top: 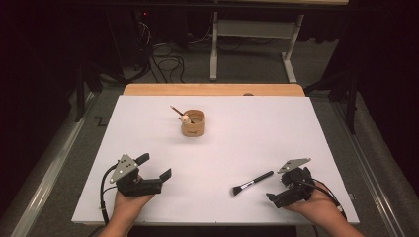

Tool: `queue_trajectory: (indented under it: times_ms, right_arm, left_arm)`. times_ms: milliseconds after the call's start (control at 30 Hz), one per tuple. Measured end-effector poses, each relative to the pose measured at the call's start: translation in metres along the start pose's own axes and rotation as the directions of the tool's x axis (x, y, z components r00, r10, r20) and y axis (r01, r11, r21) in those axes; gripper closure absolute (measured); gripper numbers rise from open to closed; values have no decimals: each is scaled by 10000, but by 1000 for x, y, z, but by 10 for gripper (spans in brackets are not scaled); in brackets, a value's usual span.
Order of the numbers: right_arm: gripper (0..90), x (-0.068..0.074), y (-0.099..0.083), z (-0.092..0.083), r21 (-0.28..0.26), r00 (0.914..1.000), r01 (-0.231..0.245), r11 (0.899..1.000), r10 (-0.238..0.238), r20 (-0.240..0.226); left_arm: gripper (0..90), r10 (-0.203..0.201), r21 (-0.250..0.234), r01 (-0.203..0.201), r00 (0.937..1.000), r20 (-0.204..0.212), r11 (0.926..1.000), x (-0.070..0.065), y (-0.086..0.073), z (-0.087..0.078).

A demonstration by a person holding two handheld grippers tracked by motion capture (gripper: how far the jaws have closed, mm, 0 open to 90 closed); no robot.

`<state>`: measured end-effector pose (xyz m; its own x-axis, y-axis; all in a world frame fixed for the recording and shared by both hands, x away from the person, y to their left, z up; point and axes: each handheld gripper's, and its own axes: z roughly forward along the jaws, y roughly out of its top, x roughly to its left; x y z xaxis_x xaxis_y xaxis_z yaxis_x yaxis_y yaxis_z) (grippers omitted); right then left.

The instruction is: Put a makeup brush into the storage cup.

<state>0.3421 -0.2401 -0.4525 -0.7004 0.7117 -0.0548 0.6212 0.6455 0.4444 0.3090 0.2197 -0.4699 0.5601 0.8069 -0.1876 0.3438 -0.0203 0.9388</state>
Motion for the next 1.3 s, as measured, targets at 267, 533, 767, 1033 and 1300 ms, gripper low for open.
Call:
queue_trajectory:
  times_ms: [267,533,767,1033,1300]
  right_arm:
    - [4,7,6,2,792,9992,289,9964,-267,-283]
    - [4,11,17,2,1353,9978,605,9890,-562,-355]
    - [4,14,36,3,1449,9916,1271,9812,-1221,-427]
    - [8,16,59,10,1504,9818,1877,9706,-1809,-580]
    - [23,20,70,29,1958,9665,2549,9469,-2430,-832]
  left_arm:
    - [22,33,65,-33,10000,48,10000,1,0,0]
    - [22,-36,34,35,9996,270,10000,-2,1,1]
    - [22,-106,37,105,9995,295,9999,-1,0,1]
    - [22,-183,75,181,9991,376,9998,1,0,1]
    - [22,-246,62,244,9989,407,9997,2,0,1]
